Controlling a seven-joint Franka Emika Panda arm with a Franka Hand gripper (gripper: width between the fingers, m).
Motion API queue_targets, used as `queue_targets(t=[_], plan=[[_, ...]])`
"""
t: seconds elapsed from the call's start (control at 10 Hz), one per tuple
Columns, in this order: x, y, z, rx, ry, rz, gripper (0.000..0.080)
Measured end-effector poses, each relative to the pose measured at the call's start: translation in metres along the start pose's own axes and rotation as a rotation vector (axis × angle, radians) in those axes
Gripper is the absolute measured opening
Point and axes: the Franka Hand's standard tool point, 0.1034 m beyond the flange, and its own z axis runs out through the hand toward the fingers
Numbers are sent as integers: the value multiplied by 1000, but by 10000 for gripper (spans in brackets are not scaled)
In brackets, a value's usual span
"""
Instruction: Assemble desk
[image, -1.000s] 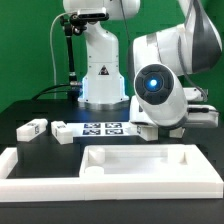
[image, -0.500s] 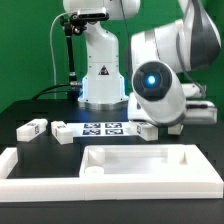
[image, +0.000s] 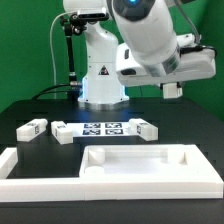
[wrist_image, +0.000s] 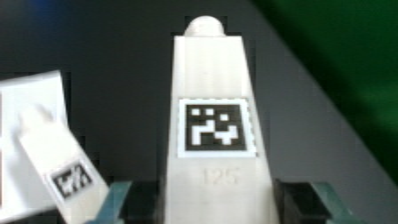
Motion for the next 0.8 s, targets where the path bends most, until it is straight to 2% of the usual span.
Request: queue_targets(t=[0.2,0.3,0.5,0.6,0.8], plan=[[1,-1,-5,6,135,-16,290],[1,1,-22,3,183,-49,290],[-2,-3,-76,-66,339,-129,290],[-4,-13,-89,-77,427,-156,290],[-1,-11,-85,-67,542,-163,290]])
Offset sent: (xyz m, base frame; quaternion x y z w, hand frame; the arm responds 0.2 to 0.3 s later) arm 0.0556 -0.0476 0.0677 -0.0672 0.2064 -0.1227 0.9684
